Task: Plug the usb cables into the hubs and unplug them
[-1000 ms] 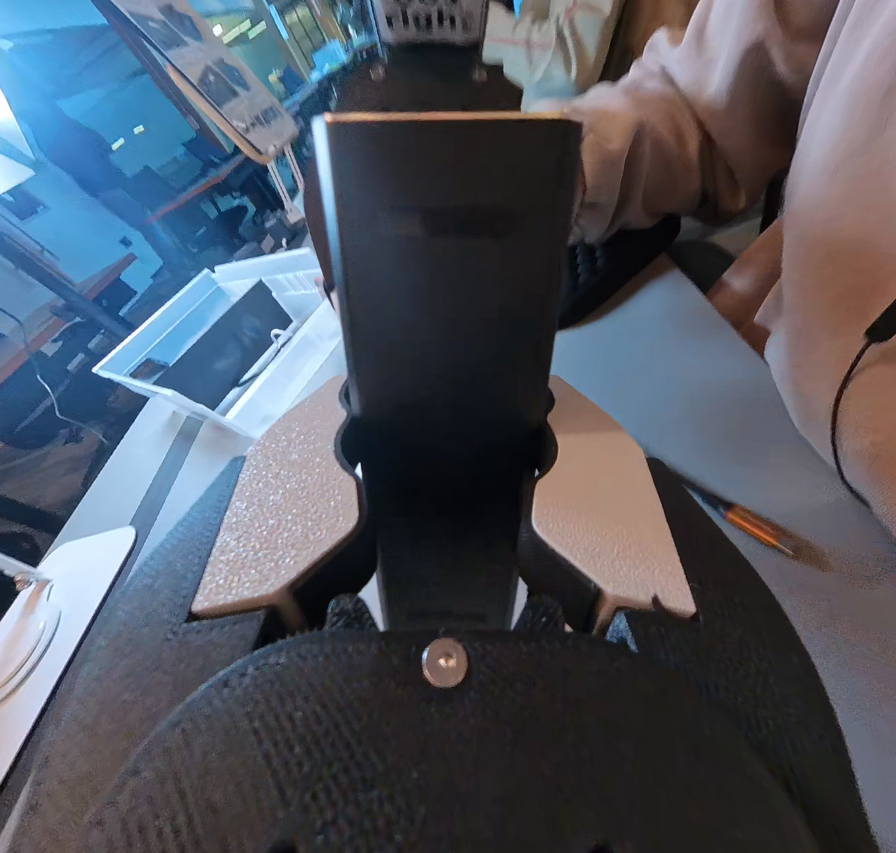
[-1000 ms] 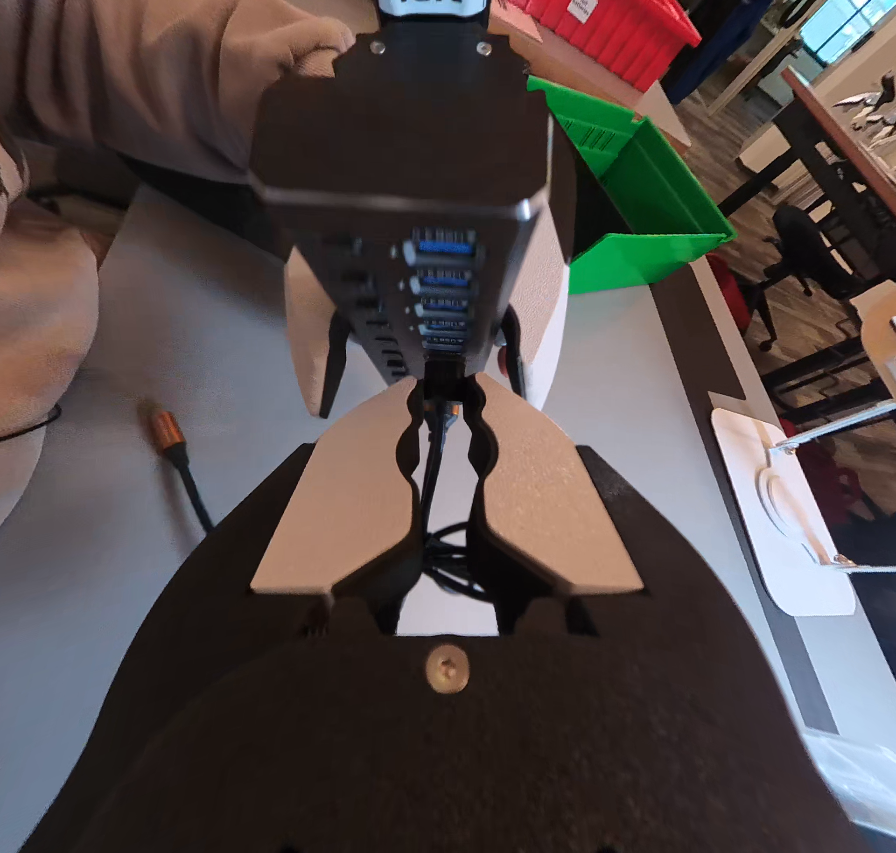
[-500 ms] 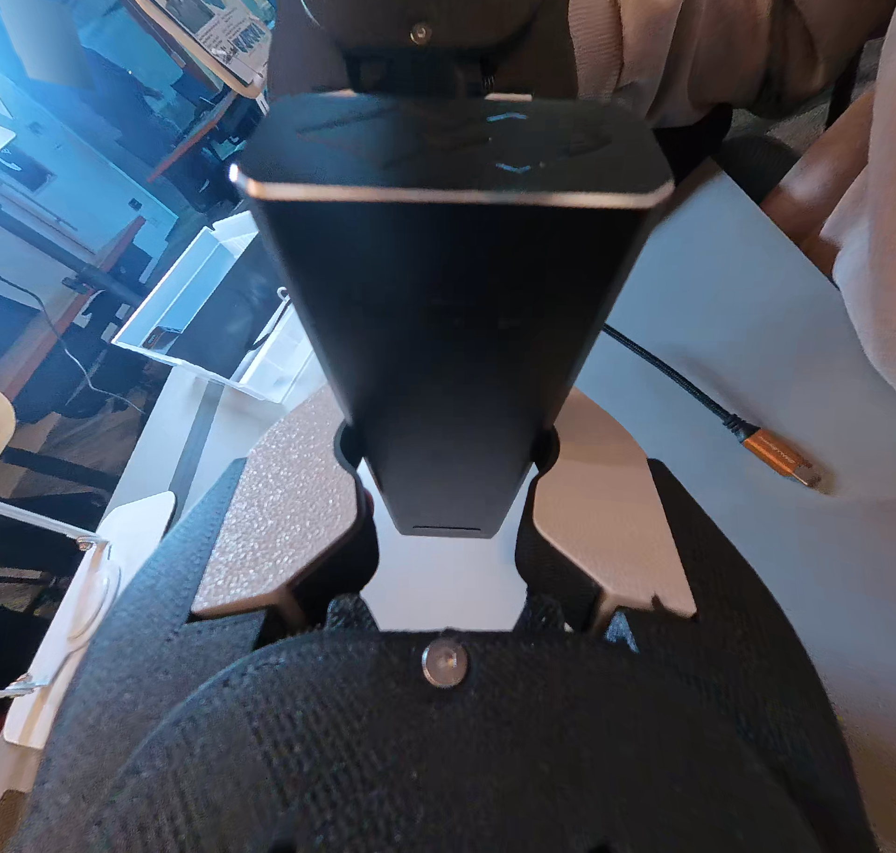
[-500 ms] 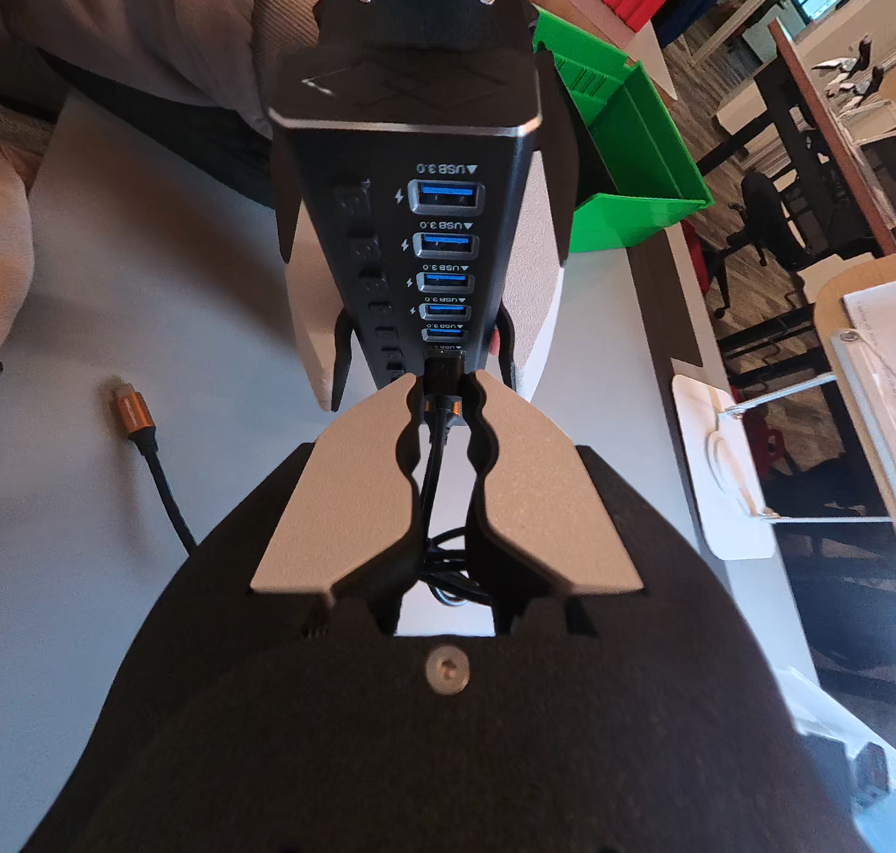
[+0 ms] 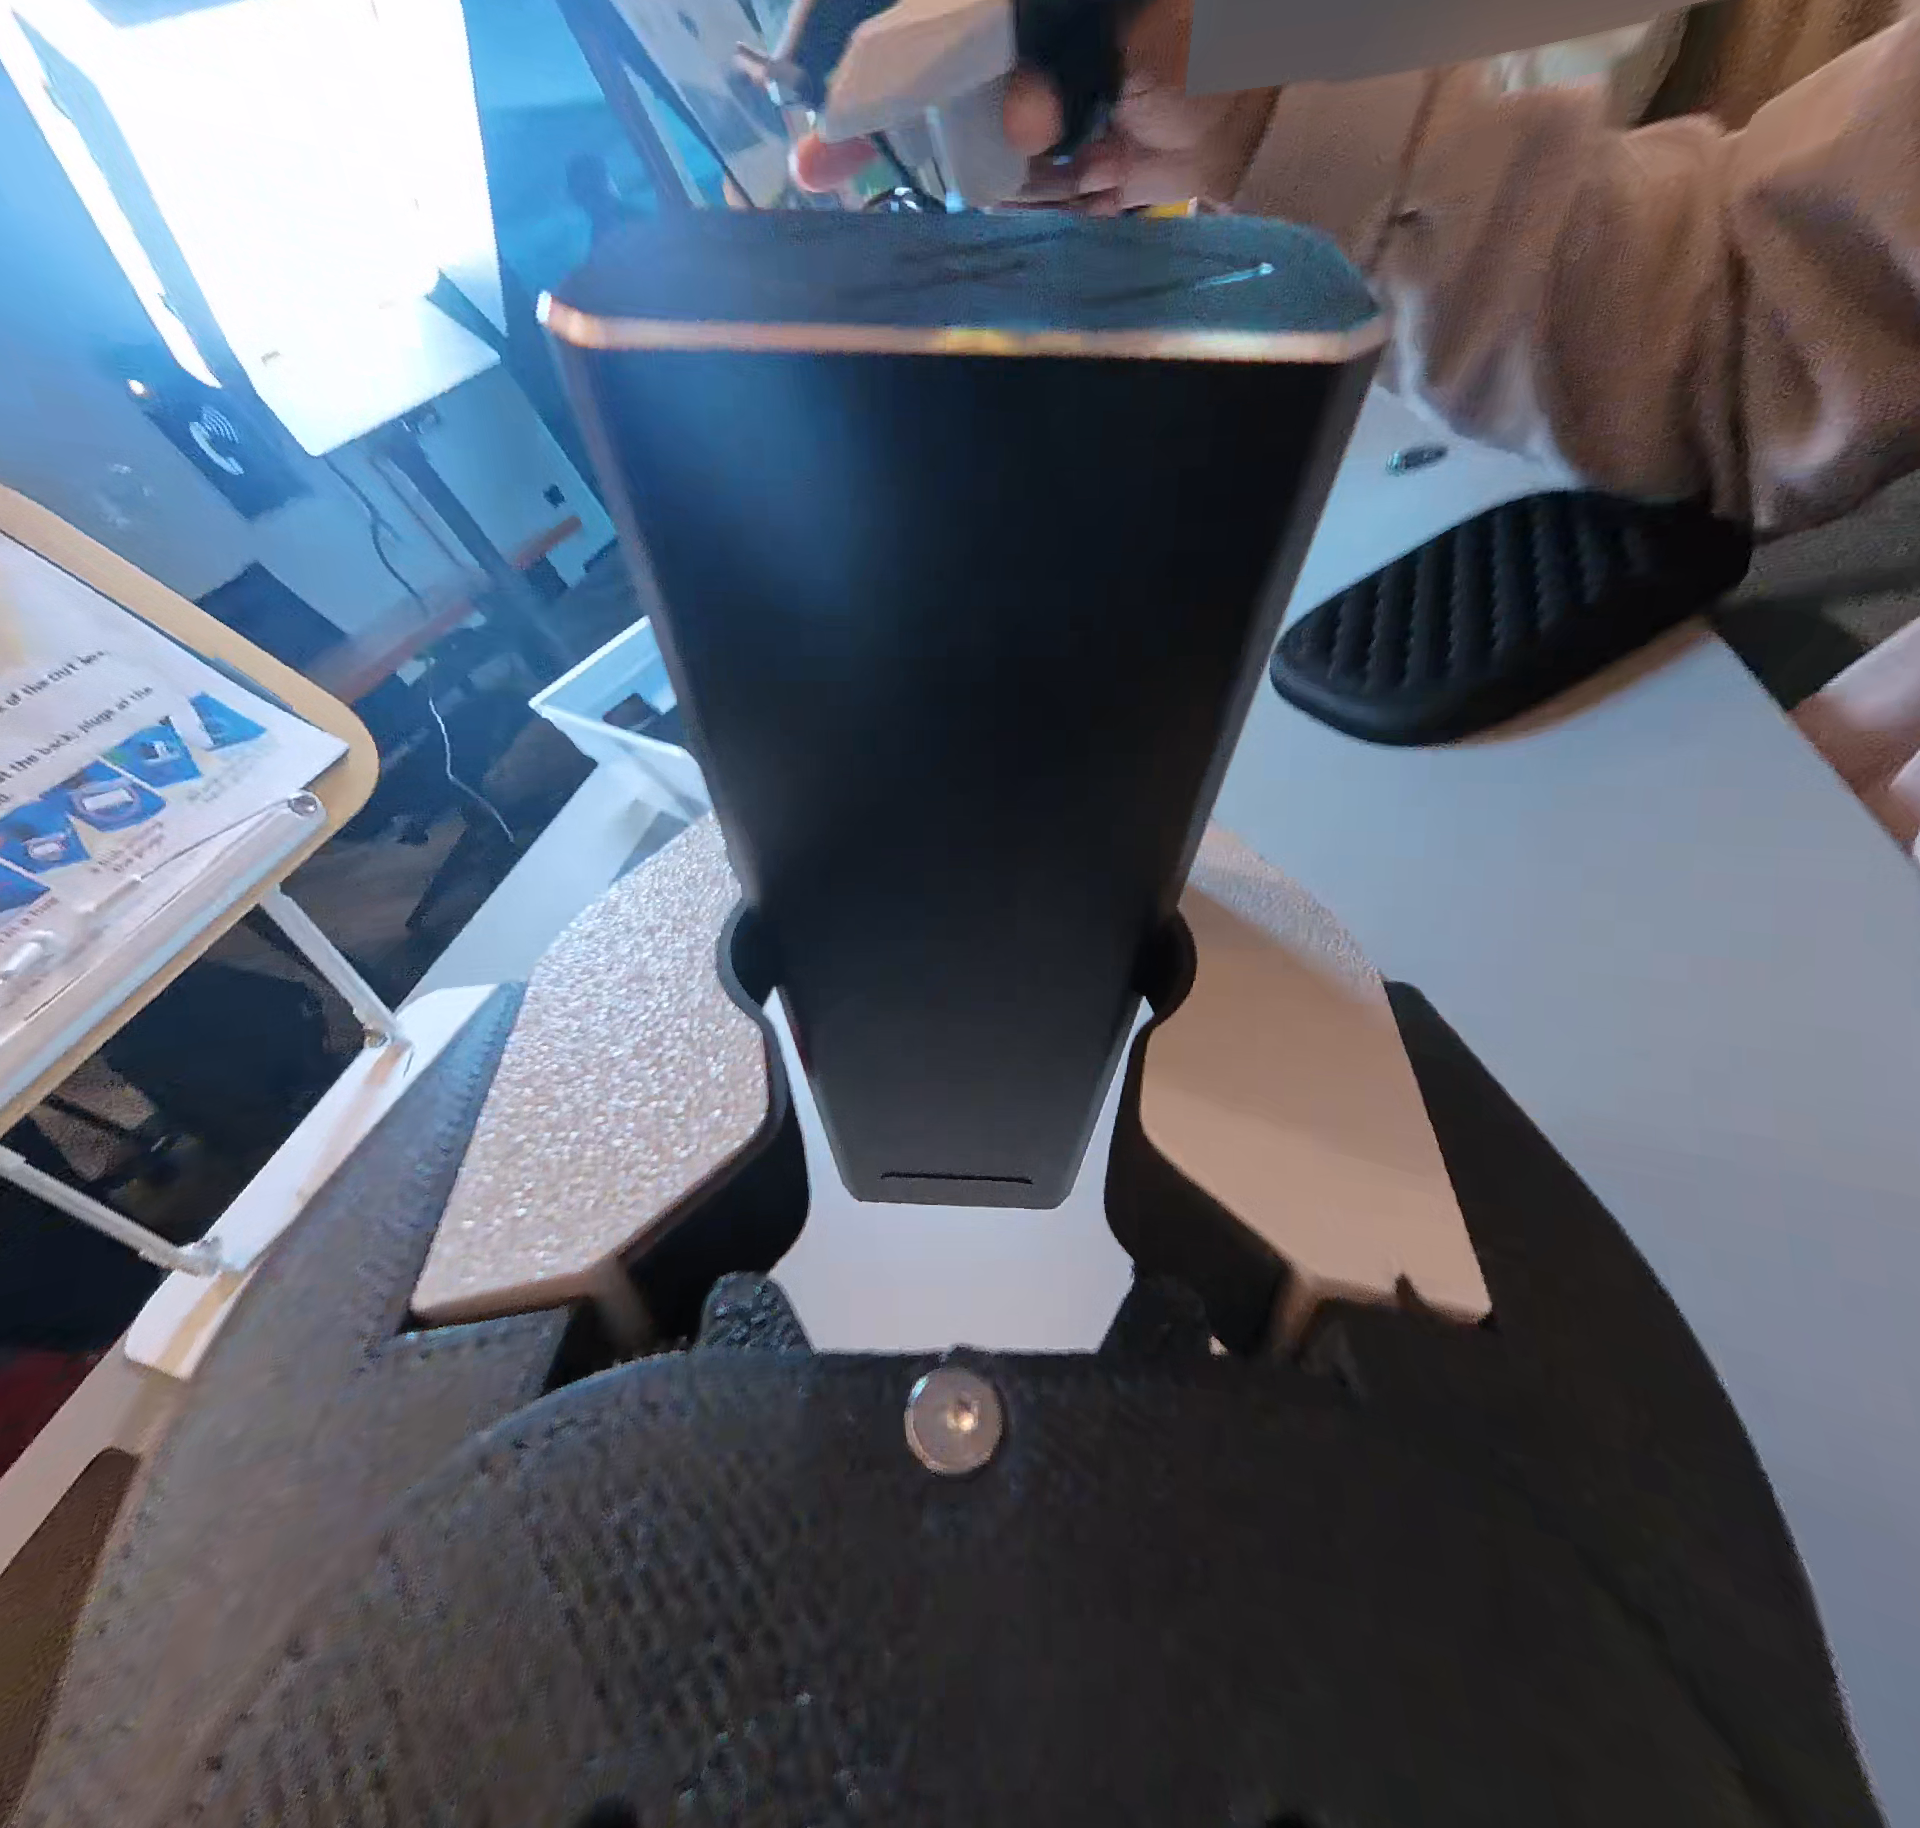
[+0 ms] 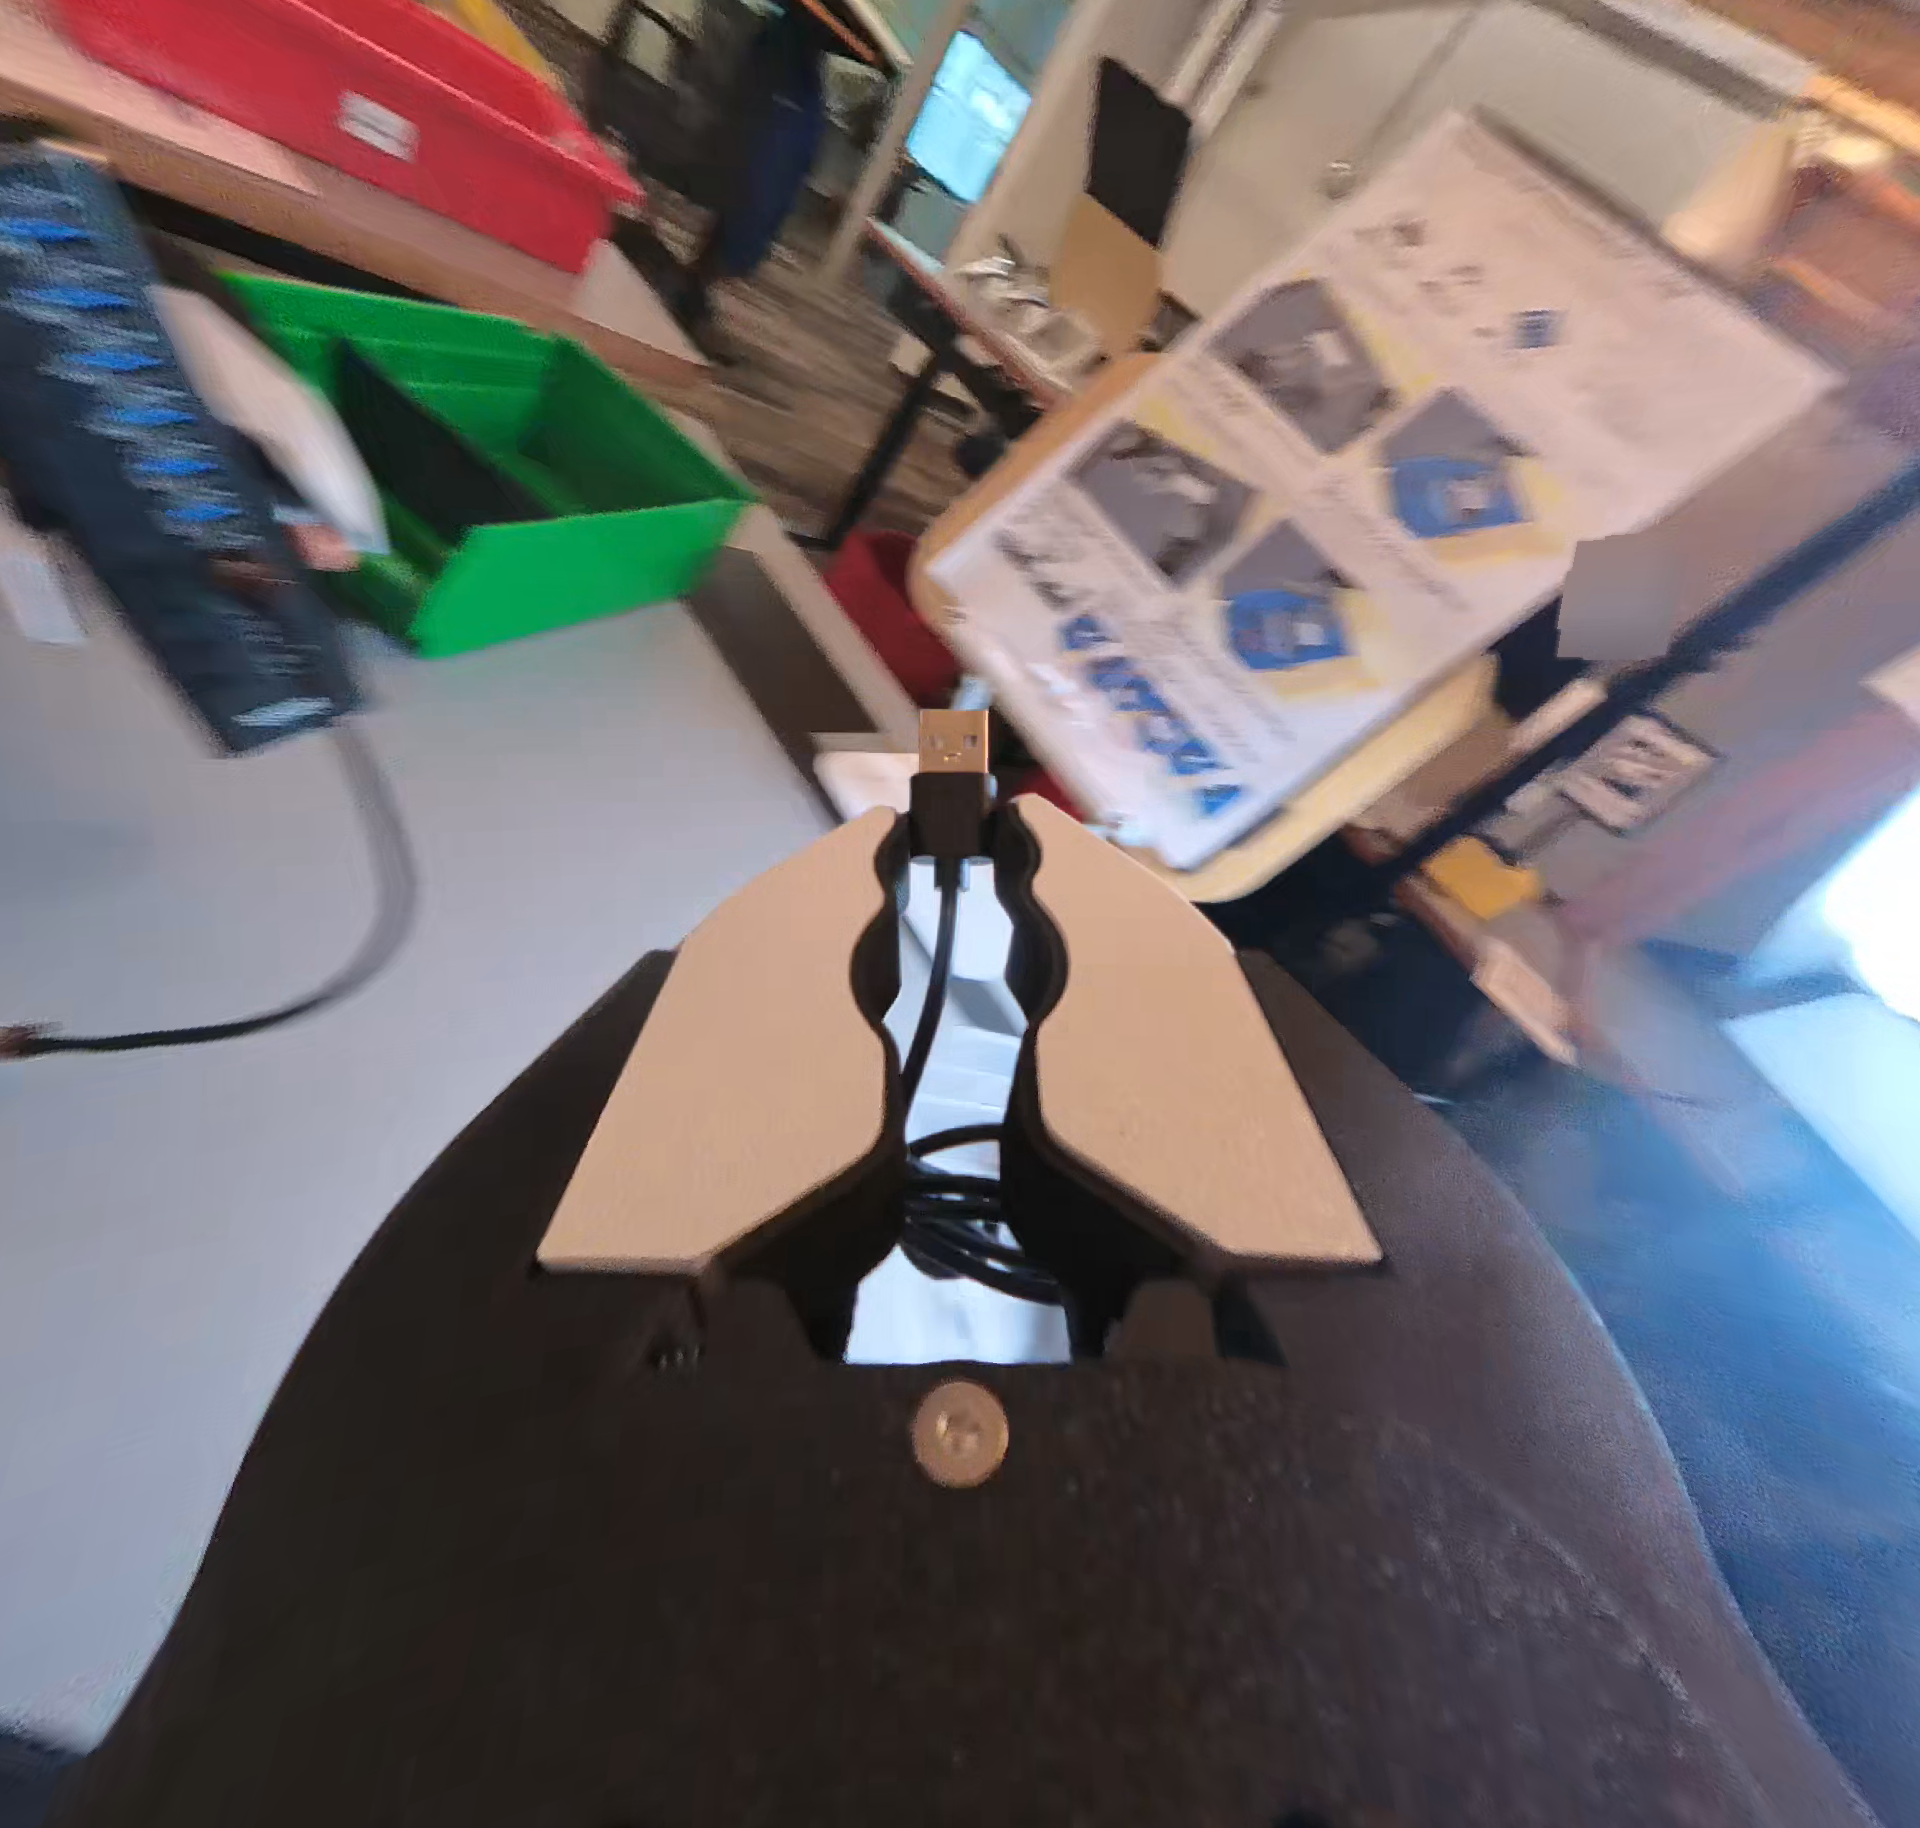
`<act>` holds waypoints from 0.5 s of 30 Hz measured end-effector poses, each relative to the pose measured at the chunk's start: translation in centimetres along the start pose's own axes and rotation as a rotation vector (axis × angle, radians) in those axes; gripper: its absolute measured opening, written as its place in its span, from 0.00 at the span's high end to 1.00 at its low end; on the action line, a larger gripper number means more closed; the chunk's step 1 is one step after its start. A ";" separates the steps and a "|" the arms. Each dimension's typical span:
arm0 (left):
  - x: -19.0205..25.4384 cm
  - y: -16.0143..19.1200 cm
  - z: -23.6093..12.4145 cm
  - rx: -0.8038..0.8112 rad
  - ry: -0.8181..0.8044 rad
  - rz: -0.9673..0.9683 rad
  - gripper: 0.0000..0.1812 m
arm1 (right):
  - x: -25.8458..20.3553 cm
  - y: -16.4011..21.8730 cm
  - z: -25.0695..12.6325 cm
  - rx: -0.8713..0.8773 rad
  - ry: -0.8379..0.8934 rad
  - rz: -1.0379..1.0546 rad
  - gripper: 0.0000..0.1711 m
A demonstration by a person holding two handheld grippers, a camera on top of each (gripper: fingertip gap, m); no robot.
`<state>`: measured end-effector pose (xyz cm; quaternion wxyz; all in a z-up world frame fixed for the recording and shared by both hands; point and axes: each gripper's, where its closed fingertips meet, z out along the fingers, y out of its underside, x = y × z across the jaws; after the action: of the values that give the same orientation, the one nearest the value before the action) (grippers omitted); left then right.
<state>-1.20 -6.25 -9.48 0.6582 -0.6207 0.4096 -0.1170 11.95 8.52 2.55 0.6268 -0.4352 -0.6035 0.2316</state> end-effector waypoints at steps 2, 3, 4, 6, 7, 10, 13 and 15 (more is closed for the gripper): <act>0.0 -0.4 -0.3 0.041 0.005 -0.037 0.61 | 4.9 0.3 0.6 -0.051 0.108 -0.039 0.91; 0.0 -0.4 -0.4 0.056 0.004 -0.052 0.61 | 6.7 1.1 1.4 -0.084 0.130 -0.036 0.91; -0.1 -0.4 -0.4 0.070 0.001 -0.065 0.61 | 8.2 2.3 2.4 -0.117 0.144 -0.023 0.91; -0.5 -0.7 -0.6 0.105 -0.003 -0.100 0.61 | 10.0 6.4 4.9 -0.211 0.139 0.036 0.91; -0.6 -1.1 -0.7 0.133 -0.002 -0.123 0.61 | 10.2 9.3 6.2 -0.276 0.121 0.074 0.91; -1.1 -2.2 -1.3 0.212 -0.002 -0.187 0.61 | 8.3 18.9 9.0 -0.538 0.018 0.158 0.91; -1.4 -2.6 -1.6 0.254 -0.004 -0.222 0.61 | 6.1 25.2 9.7 -0.734 -0.039 0.184 0.82; -1.4 -2.5 -1.5 0.254 -0.003 -0.231 0.61 | 5.5 24.5 10.0 -0.687 -0.045 0.226 0.79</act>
<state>-2.19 -6.90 -6.53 0.7142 -0.5755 0.3166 -0.2419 9.00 28.24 -15.69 0.4008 -0.6792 -0.6078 0.0925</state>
